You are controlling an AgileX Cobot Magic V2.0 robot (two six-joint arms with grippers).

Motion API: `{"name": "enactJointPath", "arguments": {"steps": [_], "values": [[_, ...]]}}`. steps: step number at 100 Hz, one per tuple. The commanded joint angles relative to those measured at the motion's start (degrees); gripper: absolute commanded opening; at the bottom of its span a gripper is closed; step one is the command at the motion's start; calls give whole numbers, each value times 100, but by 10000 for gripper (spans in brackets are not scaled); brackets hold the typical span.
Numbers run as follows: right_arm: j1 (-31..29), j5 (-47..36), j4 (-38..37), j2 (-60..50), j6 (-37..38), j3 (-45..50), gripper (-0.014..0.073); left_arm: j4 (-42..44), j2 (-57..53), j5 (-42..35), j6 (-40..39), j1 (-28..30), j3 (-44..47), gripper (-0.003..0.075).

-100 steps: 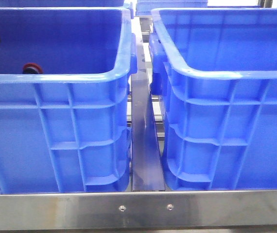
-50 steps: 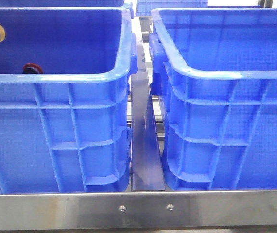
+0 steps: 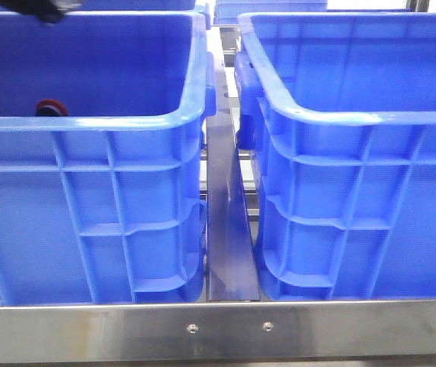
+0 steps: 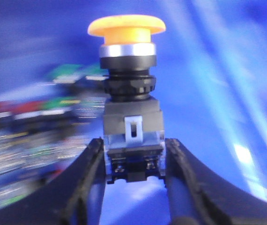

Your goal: Pick red and yellow buttons and place in box

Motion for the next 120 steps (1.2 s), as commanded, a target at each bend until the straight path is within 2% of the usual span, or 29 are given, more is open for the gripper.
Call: {"name": "enactJointPath", "arguments": {"steps": [1, 24, 53, 65, 83, 110, 120], "values": [[-18, -396, -78, -100, -6, 28, -57, -462, -204, -100, 75, -411, -137, 168], [-18, -403, -78, -100, -6, 28, -57, -570, -204, -279, 75, -1354, -137, 168], [-18, -644, -74, -100, -6, -102, -57, -698, -204, -347, 75, -1450, -137, 168], [-18, -158, -93, -76, -6, -606, -57, -698, -204, -347, 75, -1450, -137, 168], [-18, 1212, -93, 341, -6, -1700, -57, -698, -204, -468, 75, -1450, -137, 168], [-18, 2420, -93, 1791, -37, -3129, -55, -698, -204, -468, 75, -1450, -137, 168], [-18, 2629, -93, 2464, -74, -3555, -55, -698, -204, -468, 75, -1450, -137, 168]]}}
